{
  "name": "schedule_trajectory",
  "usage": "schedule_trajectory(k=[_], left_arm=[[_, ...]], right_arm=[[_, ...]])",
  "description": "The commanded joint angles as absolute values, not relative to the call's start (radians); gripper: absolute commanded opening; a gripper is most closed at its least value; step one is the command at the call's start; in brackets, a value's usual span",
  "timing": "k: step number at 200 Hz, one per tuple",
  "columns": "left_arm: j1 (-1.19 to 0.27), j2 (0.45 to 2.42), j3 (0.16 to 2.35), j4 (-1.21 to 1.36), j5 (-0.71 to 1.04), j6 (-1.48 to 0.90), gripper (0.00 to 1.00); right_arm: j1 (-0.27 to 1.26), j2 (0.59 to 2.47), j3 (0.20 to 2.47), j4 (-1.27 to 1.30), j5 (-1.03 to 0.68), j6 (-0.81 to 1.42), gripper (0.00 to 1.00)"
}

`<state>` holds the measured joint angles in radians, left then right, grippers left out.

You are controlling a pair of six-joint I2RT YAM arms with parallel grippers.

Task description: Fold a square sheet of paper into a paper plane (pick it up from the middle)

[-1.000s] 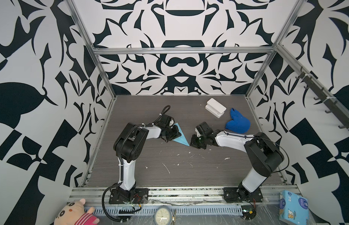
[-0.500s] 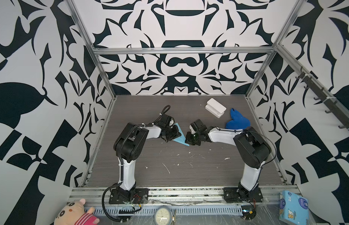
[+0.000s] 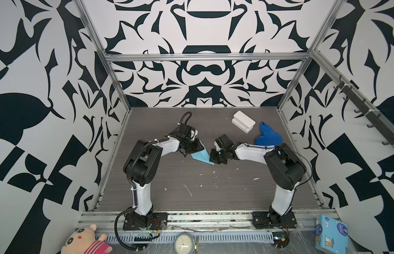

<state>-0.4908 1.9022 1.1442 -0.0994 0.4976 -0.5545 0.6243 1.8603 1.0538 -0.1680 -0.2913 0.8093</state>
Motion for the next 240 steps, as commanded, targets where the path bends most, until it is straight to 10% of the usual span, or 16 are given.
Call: schedule_trajectory(k=[1,240], left_arm=[[-0.519,1.886,1.127,-0.156,0.510,-0.446,0.15],[-0.528,1.919,1.160,-0.133,0.497,-0.368,0.10]], right_arm=[[0.624,1.881,1.066,-0.256,-0.256,0.795,0.00],[0.624,1.907,1.065,-0.274,-0.254,0.802,0.00]])
